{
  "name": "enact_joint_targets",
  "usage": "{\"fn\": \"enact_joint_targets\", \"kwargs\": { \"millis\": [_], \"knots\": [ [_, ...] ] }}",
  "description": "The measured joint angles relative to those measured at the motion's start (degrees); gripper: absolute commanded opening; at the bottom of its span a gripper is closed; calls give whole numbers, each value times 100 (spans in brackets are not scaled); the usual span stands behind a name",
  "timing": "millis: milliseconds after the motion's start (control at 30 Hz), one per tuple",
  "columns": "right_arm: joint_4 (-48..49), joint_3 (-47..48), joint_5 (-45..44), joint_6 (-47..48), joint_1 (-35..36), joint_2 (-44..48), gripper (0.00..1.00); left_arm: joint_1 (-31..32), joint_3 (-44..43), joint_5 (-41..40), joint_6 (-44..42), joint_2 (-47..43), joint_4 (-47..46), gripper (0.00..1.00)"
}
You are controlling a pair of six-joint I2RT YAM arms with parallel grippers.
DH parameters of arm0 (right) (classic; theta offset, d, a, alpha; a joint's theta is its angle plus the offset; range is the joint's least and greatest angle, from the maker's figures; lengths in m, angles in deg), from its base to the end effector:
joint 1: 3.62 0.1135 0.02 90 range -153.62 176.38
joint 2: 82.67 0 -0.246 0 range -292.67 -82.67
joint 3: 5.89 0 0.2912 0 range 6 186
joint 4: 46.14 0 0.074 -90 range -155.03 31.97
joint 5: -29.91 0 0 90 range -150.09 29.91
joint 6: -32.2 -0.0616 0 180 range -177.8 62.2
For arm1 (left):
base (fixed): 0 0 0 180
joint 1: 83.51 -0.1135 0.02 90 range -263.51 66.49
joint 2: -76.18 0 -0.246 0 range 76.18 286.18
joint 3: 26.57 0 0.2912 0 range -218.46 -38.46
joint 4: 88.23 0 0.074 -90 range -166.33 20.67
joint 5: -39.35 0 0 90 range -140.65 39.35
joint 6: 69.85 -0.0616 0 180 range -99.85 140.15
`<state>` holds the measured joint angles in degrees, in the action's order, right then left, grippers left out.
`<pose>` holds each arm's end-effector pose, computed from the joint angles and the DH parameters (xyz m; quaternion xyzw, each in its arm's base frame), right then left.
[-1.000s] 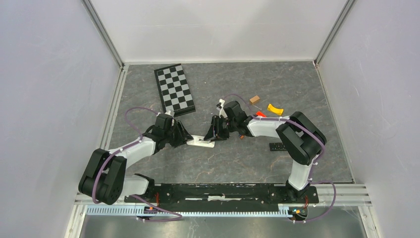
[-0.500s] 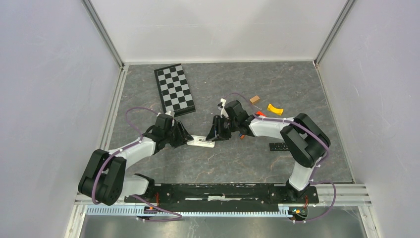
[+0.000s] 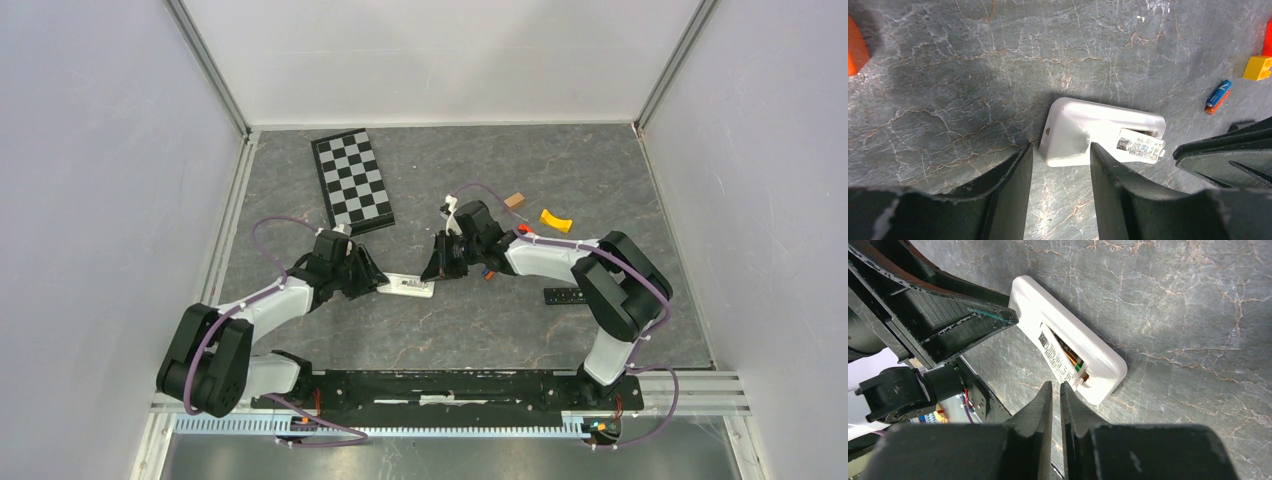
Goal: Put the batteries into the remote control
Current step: Load the battery cover into the remote control.
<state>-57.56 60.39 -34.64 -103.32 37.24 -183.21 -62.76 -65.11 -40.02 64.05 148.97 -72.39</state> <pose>0.2824 0.2792 0.0987 -0.0463 0.9060 0.4006 0.1286 0.2524 -0.1078 0.0814 -0.1568 0.9232 -0.2553 0.2406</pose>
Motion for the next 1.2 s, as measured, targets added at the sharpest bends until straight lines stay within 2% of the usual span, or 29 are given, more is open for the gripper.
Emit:
{"fn": "enact_joint_targets", "kwargs": {
  "millis": [200,367,633,867,1200],
  "knots": [
    [31,0,24,44,79,0,15,0,-13,-2,0,0,26,53],
    [-17,0,-15,179,129,0,26,0,-17,-2,0,0,35,53],
    [-254,-42,-319,365,142,199,31,0,-17,-4,0,0,39,53],
    [-267,-114,-374,367,142,258,31,0,-17,-4,-2,0,39,53],
    [33,-131,-345,225,170,116,25,0,-20,-4,0,0,42,53]
  ]
}}
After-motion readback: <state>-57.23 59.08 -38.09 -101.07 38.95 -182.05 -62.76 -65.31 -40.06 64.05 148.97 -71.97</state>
